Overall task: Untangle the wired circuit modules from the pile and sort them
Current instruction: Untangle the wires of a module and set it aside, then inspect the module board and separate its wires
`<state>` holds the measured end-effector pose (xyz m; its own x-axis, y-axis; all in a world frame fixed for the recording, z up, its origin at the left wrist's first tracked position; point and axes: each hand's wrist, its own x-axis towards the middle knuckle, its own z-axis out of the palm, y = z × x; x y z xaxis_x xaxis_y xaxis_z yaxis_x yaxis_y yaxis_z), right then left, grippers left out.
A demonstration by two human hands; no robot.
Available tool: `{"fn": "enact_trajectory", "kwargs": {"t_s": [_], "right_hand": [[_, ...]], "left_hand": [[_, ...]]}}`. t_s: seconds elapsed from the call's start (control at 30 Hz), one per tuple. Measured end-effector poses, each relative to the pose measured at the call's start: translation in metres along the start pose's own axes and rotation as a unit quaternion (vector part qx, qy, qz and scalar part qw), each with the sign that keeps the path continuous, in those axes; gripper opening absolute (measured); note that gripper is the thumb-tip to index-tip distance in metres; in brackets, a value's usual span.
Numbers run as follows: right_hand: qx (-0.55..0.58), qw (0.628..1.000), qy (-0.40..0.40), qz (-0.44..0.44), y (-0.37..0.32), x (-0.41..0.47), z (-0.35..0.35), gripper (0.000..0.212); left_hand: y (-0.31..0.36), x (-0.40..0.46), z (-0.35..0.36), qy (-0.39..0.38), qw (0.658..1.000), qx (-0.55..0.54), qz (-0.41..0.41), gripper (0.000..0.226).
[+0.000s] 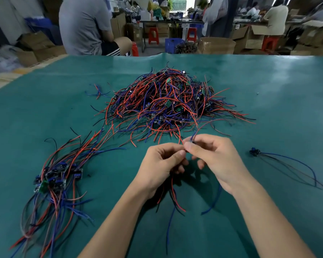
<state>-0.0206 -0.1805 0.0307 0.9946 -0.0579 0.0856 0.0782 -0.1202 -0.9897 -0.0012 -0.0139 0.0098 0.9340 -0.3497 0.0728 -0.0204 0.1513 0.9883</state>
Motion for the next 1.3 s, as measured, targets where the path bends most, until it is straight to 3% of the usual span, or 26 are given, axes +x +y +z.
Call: {"fn": "enact_trajectory", "kwargs": {"t_s": [0.03,0.23,0.37,0.5,0.57,0.63,0.8,0.9,1.0,1.1,1.2,1.3], "right_hand": [[-0.009,1.0,0.002,-0.023,0.001,0.0,0.001,0.005],[-0.021,0.993,0.076,-0.089,0.002,0.003,-0.003,0.002],[0.056,0.973,0.202,-0.091,-0.003,0.007,-0.017,0.021],[0.234,0.896,0.369,-0.075,-0.025,0.002,-0.049,0.016],[0.276,0.868,0.403,-0.087,-0.041,-0.005,-0.058,0.019],[0.275,0.891,0.35,-0.091,-0.059,-0.009,-0.047,0.016],[0.16,0.981,0.094,-0.059,-0.092,-0.008,0.061,0.014],[0.096,0.991,-0.082,-0.038,-0.104,0.0,0.132,0.028],[-0.186,0.958,-0.211,-0.062,-0.111,0.016,0.161,0.051],[-0.37,0.903,-0.184,-0.123,-0.111,0.047,0.139,0.029],[-0.426,0.898,-0.051,-0.097,-0.096,0.079,0.094,0.011],[-0.495,0.865,0.055,-0.057,-0.071,0.111,0.048,0.033]], "left_hand": [[0.0,0.0,0.0,-0.002,1.0,0.008,-0.004,0.016],[0.0,0.002,-0.001,-0.02,0.999,0.044,-0.017,0.016],[0.001,0.001,-0.004,-0.052,0.996,0.07,-0.014,0.017],[0.0,0.0,-0.003,-0.08,0.99,0.114,-0.026,0.019],[-0.001,0.0,-0.001,-0.073,0.992,0.099,-0.025,0.014],[0.0,0.0,0.001,-0.063,0.994,0.084,-0.026,0.01],[-0.002,0.001,0.001,-0.047,0.994,0.099,-0.008,0.013],[-0.01,0.002,-0.004,-0.014,0.992,0.12,-0.034,0.024],[-0.011,0.002,-0.005,-0.005,0.988,0.14,-0.067,0.027],[-0.006,0.0,-0.003,-0.02,0.991,0.13,-0.01,0.026],[0.001,0.0,0.001,-0.041,0.995,0.083,-0.026,0.015],[-0.001,0.002,0.001,-0.044,0.996,0.079,-0.026,0.013]]}}
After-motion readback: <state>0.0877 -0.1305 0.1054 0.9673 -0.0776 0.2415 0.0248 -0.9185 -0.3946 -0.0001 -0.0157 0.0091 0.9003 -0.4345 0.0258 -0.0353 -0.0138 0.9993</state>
